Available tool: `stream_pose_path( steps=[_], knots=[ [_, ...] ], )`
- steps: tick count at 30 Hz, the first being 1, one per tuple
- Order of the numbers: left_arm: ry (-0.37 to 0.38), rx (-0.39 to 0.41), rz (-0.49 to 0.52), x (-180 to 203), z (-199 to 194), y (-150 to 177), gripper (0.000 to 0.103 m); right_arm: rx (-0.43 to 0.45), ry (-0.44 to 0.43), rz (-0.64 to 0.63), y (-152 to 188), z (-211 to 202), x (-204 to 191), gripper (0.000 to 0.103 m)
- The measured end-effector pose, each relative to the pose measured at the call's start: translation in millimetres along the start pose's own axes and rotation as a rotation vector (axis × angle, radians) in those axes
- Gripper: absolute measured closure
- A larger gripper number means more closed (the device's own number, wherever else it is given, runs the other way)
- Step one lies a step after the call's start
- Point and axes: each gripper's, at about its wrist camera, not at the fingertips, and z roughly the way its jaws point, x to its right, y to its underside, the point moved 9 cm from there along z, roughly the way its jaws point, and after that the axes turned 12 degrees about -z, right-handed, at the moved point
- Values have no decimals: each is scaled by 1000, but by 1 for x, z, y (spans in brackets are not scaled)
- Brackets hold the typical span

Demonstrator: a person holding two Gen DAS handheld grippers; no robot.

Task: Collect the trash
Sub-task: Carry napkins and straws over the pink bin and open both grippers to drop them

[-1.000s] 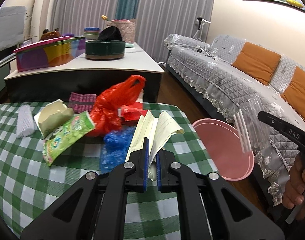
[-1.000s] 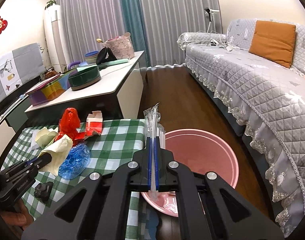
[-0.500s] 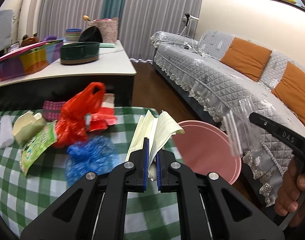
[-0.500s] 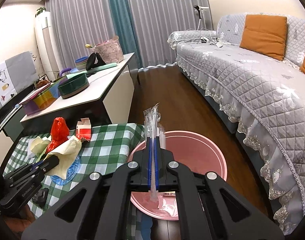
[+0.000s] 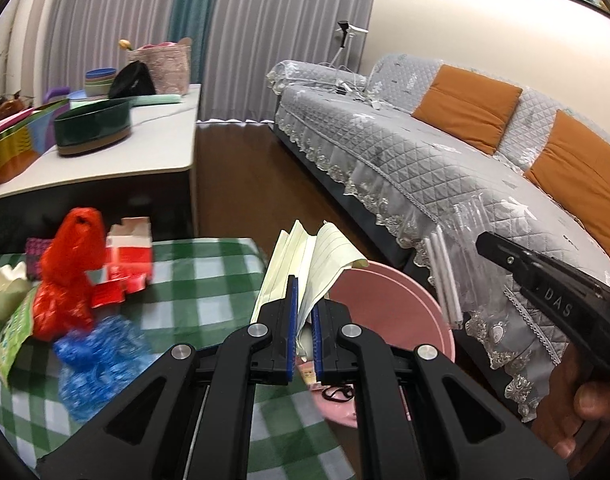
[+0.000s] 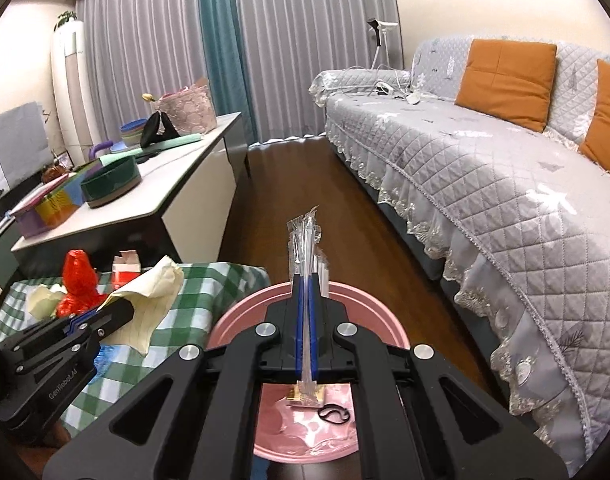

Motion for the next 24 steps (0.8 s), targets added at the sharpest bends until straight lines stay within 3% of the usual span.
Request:
stream_pose_path(
  steps=[24],
  knots=[
    [44, -63, 33, 27, 49, 2, 97, -38, 29, -43, 6, 20, 8, 100]
  ],
)
